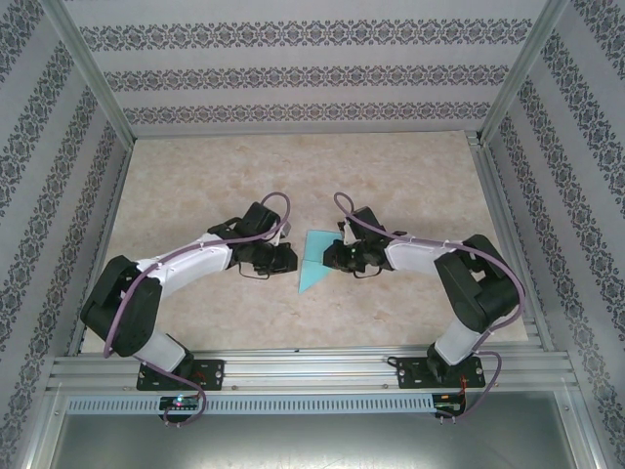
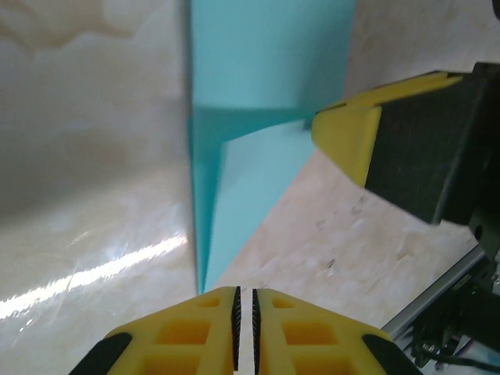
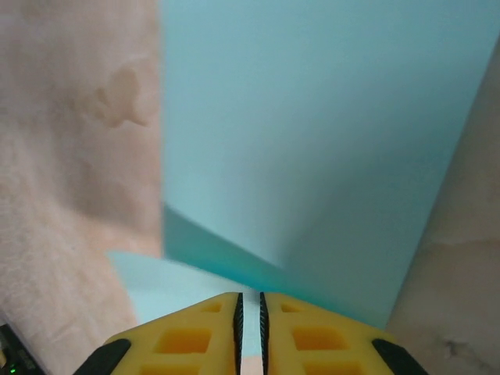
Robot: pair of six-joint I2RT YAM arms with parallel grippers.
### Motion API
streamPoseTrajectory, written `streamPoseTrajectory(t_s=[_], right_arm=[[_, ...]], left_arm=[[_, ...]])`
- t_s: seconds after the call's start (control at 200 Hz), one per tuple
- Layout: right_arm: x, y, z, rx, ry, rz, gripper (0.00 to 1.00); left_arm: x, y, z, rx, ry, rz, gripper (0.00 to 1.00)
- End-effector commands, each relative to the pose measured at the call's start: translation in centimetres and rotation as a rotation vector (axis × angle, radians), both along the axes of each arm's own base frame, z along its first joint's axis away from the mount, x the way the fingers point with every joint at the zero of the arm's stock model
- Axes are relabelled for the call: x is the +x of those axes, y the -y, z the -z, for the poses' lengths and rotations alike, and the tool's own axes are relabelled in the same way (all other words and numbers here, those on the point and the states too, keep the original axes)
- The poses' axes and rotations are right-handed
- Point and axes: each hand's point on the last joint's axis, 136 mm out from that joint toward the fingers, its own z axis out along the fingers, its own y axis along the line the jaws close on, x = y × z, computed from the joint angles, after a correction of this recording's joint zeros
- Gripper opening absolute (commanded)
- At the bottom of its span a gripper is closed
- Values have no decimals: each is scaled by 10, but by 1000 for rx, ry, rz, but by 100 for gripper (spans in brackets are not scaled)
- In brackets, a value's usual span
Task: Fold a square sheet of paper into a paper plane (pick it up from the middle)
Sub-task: Third fold the triangle at the center of the table, then fourth fold the wing at the center of the table.
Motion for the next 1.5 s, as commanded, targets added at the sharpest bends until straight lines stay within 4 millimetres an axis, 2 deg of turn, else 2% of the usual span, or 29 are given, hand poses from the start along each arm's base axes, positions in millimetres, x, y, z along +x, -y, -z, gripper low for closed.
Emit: streamPoseTrajectory(t_s=[0.0,0.155,0.32,0.395,0.525,0.56,0.605,0.739,0.864,0.969,1.084,1.254,1.494], right_arm=[[6,1,-31,-13,70,-28,18],[11,20,-47,-29,101,36,27],[9,43,-42,-55,28,167,31],[-1,37,-47,43,-53,193,39],[-12,36,-59,106,-115,250,41],[-13,38,-61,103,-97,266,45],[-12,45,-57,77,-71,295,49],[-3,50,-46,58,13,256,52],[2,36,-48,94,2,198,52],[6,32,-51,124,14,205,52],[13,34,-43,101,-4,207,52],[25,25,-34,116,-48,187,51],[34,17,-20,134,-76,178,50]], left_arm=[[12,-6,-17,2,34,-67,18],[25,1,-27,-40,52,-113,19],[36,12,-27,-67,7,-143,19],[38,16,-29,-88,-29,-178,20],[36,19,-44,-102,-55,-208,21],[34,19,-46,-96,-52,-196,22],[31,20,-45,-92,-48,-170,22],[21,23,-30,-54,-28,-61,22],[14,30,-42,-55,47,5,25],[14,34,-43,-57,89,33,27],[12,37,-34,-31,94,46,29],[17,36,-27,0,108,21,33],[12,41,-15,17,90,68,36]])
